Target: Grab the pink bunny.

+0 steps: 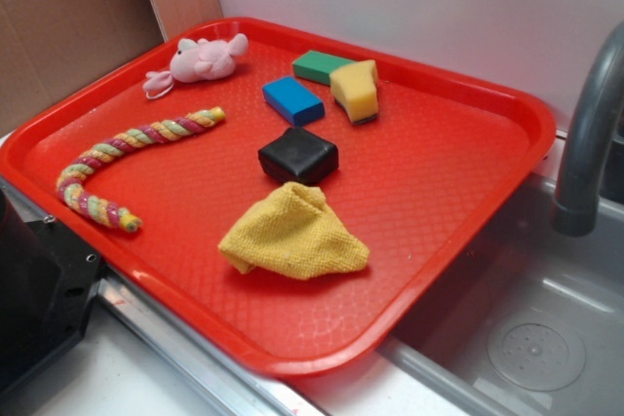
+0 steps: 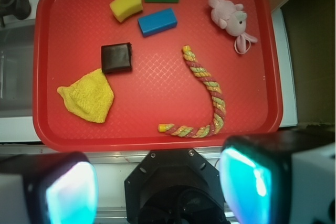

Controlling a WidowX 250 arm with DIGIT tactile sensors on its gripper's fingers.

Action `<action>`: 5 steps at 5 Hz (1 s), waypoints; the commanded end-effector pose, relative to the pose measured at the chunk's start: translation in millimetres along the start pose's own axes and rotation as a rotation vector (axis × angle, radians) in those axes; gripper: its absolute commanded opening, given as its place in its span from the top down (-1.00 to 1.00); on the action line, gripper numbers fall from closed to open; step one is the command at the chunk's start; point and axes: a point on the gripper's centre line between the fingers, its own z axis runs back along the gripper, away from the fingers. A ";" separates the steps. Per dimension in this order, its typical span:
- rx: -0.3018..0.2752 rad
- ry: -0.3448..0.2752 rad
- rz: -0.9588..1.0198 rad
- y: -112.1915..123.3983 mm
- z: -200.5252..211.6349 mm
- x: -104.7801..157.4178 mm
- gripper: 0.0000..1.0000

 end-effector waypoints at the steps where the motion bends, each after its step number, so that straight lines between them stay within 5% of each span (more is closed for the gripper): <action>1: 0.000 0.000 0.000 0.0 0.0 0.0 -1.00; 2: -0.020 0.029 -0.074 30.3 -41.4 47.3 -1.00; 3: 0.023 0.013 -0.153 43.7 -70.9 82.1 -1.00; 4: 0.092 -0.024 -0.240 58.4 -93.7 102.5 -1.00; 5: 0.094 -0.074 -0.355 78.6 -106.6 104.1 -1.00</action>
